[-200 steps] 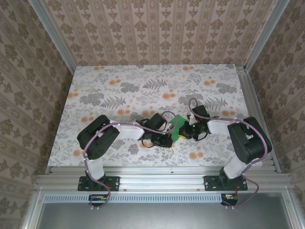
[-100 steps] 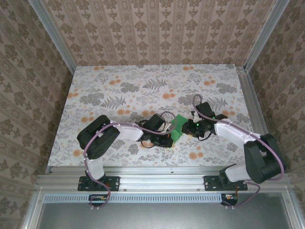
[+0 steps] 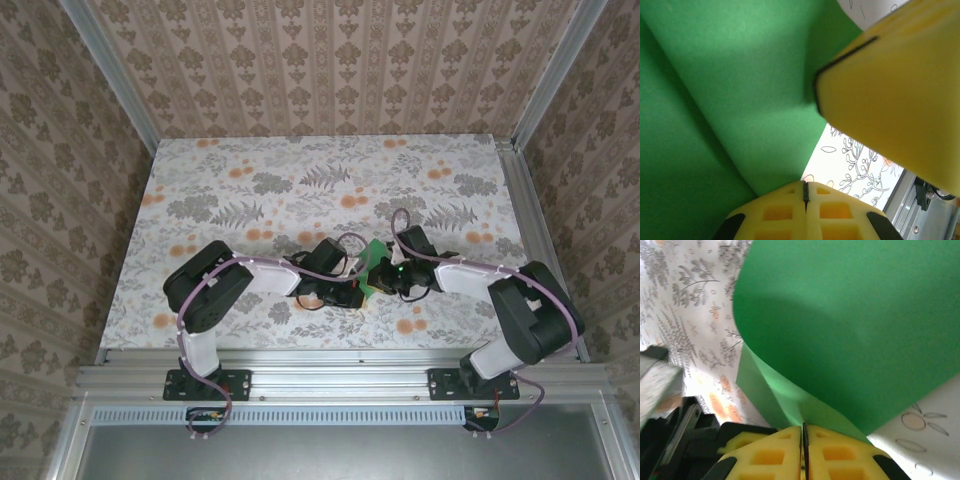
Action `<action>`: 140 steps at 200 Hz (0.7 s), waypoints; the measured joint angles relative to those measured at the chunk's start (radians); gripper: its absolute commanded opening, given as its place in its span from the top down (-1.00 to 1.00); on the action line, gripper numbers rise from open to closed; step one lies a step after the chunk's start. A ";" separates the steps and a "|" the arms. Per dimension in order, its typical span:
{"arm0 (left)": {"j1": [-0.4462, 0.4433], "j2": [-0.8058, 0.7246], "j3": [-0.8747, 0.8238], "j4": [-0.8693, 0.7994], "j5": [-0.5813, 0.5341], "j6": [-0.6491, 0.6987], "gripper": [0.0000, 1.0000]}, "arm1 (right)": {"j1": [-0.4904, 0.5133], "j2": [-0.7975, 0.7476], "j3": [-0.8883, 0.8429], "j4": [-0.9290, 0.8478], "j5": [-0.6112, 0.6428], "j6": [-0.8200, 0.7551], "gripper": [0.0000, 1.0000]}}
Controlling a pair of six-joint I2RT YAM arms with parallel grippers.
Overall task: Fold a paper plane with a square sheet of paper (pick it up from the middle)
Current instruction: Fold the triangle a second time at the center of the table.
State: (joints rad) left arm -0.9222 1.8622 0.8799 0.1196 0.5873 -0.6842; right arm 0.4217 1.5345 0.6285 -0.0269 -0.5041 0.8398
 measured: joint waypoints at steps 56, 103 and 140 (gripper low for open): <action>0.013 -0.001 -0.010 0.025 0.020 -0.042 1.00 | 0.000 0.084 -0.001 0.073 -0.002 -0.022 0.81; 0.043 -0.006 -0.009 0.022 0.022 -0.057 1.00 | 0.000 0.101 0.010 0.080 -0.005 -0.080 0.83; 0.059 -0.006 0.005 0.008 0.022 -0.056 1.00 | 0.000 0.101 0.012 0.076 -0.004 -0.111 0.84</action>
State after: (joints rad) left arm -0.8631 1.8565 0.8848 0.1276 0.6090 -0.7406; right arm 0.4217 1.6356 0.6407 0.0494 -0.5083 0.7292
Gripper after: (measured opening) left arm 0.047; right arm 0.082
